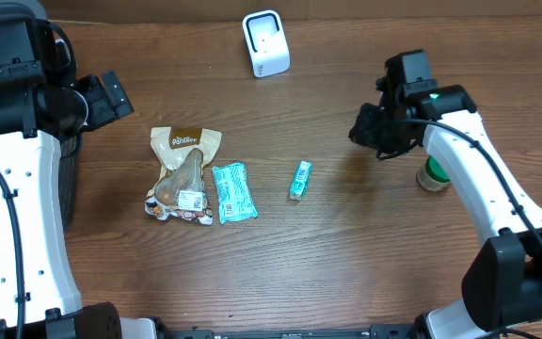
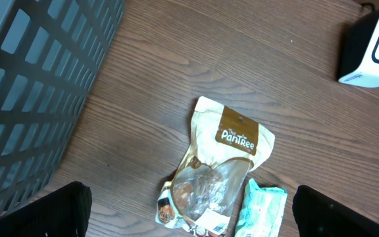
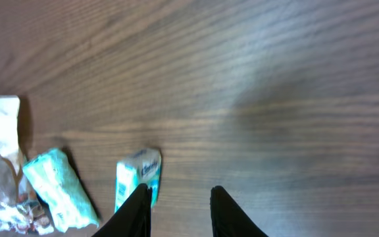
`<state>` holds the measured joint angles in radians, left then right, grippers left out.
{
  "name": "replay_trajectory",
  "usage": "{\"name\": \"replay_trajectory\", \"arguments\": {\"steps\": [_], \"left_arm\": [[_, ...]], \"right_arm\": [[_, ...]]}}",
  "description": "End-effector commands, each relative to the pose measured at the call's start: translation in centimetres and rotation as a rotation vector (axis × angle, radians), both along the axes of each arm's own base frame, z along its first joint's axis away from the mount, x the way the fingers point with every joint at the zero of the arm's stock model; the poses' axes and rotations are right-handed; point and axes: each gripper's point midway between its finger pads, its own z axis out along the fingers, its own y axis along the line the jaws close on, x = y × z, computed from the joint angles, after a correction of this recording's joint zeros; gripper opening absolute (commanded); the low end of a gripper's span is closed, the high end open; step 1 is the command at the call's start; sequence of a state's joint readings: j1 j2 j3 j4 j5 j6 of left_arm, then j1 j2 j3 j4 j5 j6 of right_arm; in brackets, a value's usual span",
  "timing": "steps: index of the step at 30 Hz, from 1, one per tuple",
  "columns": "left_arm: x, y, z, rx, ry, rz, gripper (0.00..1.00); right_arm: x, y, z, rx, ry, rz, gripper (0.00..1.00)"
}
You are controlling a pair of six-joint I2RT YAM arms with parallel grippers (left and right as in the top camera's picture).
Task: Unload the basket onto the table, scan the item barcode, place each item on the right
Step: 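Raise the right gripper and move it toward the small Kleenex pack, then lower the right gripper onto the Kleenex pack and close on it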
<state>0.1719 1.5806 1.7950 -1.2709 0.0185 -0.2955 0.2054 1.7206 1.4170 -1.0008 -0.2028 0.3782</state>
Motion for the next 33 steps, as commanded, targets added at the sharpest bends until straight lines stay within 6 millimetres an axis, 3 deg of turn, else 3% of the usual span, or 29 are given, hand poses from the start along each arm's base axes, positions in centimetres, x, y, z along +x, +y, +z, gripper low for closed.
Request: {"name": "replay_trajectory", "arguments": {"steps": [1, 4, 11, 15, 24, 30, 33], "left_arm": [[0.1, -0.1, 0.2, 0.007, -0.004, -0.012, 1.00], [0.1, -0.1, 0.2, 0.007, -0.004, -0.012, 0.99], [0.1, -0.1, 0.2, 0.007, -0.005, -0.013, 1.00], [0.1, -0.1, 0.2, 0.007, -0.005, -0.012, 0.99], [0.1, -0.1, 0.2, 0.007, -0.005, -0.012, 1.00], [0.1, -0.1, 0.2, 0.006, -0.004, -0.012, 1.00], [0.1, -0.1, 0.2, 0.007, -0.004, -0.012, 1.00]], "right_arm": [[-1.4, 2.0, -0.2, -0.001, 0.030, 0.042, 0.25], [-2.7, 4.4, -0.4, -0.012, 0.047, 0.090, 0.23], [-3.9, 5.6, -1.0, -0.158, 0.038, -0.008, 0.23], [-4.5, 6.4, -2.5, -0.197, 0.069, 0.002, 0.23], [-5.9, 6.0, -7.1, -0.266, 0.193, -0.014, 0.23], [-6.2, 6.2, -8.3, -0.243, 0.200, -0.026, 0.22], [-6.1, 6.5, -8.3, -0.227, 0.199, -0.023, 0.12]]}}
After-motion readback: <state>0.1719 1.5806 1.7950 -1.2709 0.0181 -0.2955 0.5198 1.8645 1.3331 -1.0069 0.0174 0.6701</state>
